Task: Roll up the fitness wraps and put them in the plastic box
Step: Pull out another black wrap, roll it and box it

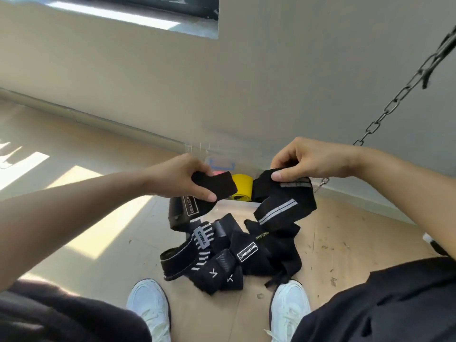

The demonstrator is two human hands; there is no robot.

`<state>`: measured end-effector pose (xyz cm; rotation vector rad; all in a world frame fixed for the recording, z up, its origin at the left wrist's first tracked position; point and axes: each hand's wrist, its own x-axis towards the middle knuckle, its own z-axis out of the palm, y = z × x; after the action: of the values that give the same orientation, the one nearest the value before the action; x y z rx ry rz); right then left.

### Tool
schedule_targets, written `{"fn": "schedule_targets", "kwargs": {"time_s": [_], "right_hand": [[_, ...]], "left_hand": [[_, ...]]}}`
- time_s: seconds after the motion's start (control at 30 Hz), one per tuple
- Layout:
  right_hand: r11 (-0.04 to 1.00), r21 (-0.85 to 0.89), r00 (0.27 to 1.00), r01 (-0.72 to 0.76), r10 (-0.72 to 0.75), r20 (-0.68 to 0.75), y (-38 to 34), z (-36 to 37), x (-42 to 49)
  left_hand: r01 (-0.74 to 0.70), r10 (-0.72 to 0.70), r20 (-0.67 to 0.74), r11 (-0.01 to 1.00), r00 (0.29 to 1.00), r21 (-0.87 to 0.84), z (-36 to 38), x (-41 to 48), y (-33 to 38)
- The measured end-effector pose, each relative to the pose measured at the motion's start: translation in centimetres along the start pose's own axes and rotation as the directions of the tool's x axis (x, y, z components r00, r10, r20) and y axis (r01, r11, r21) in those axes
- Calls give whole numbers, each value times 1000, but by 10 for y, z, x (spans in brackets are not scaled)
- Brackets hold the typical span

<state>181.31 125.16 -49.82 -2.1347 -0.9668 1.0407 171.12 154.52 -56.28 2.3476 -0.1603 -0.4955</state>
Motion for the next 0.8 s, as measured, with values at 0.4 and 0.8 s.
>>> {"fn": "schedule_targets", "kwargs": {"time_s": [0.4,0.8], "right_hand": [[883,454,989,123,-146,15,-45,26,14],[688,672,959,276,-153,-237,-44,-5,3]], "left_hand": [[-137,154,33,946,988,-295,-26,-23,54],[-44,129,208,928,970,-369,-29,-28,18]]}}
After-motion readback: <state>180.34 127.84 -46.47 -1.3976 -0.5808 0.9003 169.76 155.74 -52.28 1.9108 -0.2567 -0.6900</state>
